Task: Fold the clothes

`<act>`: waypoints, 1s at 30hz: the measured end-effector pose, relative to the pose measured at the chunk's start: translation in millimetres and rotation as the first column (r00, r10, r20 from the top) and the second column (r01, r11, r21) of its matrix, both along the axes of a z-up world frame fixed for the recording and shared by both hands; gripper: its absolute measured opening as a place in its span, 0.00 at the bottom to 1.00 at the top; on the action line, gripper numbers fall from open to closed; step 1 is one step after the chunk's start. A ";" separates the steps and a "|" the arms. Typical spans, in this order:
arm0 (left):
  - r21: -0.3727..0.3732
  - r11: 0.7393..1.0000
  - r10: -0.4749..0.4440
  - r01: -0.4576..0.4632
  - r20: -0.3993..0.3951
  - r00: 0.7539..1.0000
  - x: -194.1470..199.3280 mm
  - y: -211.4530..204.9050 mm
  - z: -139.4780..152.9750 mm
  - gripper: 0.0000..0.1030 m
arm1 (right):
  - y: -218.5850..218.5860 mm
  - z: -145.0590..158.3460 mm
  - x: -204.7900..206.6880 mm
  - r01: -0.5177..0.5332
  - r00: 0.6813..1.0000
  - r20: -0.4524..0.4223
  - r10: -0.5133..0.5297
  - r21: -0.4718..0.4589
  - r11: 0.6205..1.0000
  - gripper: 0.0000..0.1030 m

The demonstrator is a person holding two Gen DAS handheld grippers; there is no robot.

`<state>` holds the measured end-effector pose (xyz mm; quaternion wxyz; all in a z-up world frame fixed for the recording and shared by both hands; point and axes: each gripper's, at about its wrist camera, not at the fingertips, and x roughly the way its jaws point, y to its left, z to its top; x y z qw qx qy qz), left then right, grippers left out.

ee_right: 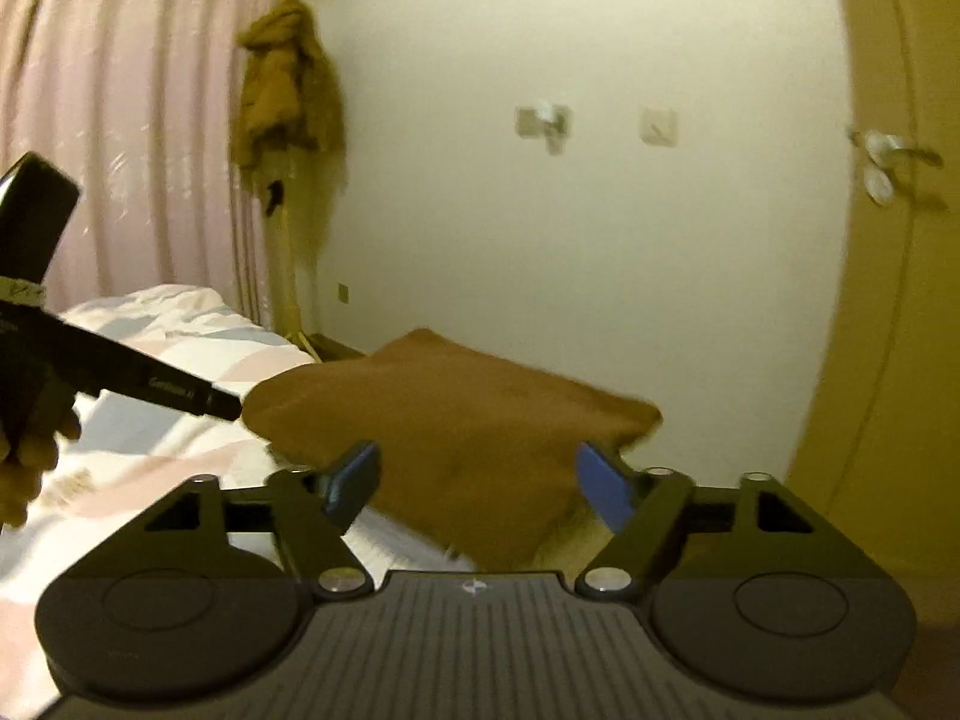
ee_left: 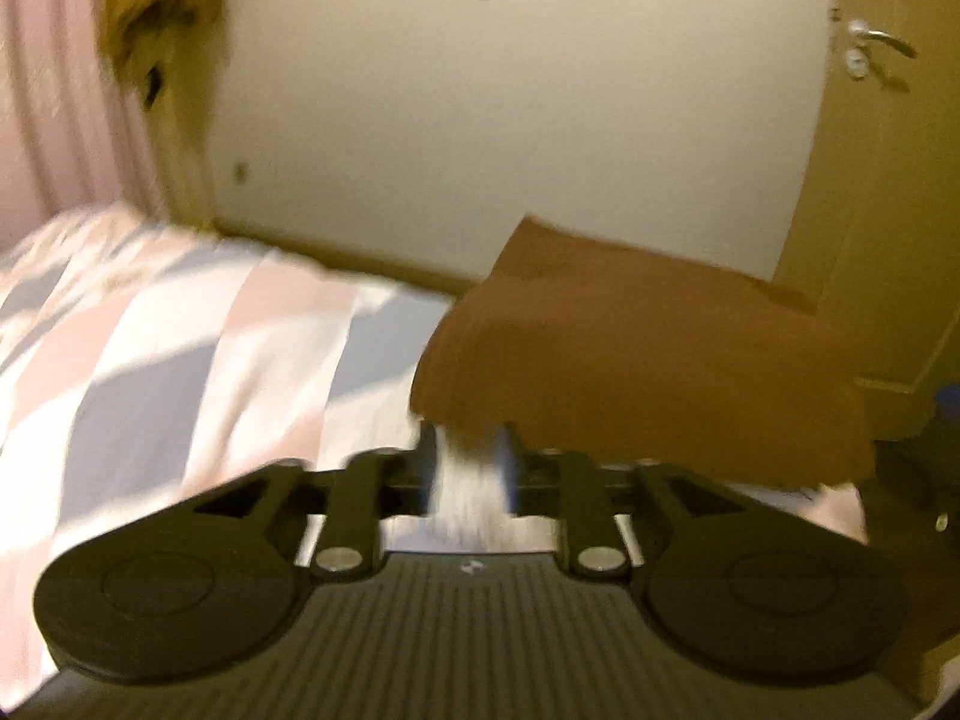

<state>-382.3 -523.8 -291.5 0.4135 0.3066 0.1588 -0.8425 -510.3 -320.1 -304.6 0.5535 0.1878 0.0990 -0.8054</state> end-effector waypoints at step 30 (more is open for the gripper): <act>0.028 1.000 -0.002 0.000 0.078 0.997 184.4 250.1 193.8 0.96 | 183.4 185.0 148.0 0.132 0.958 0.234 -0.168 0.161 0.978 0.98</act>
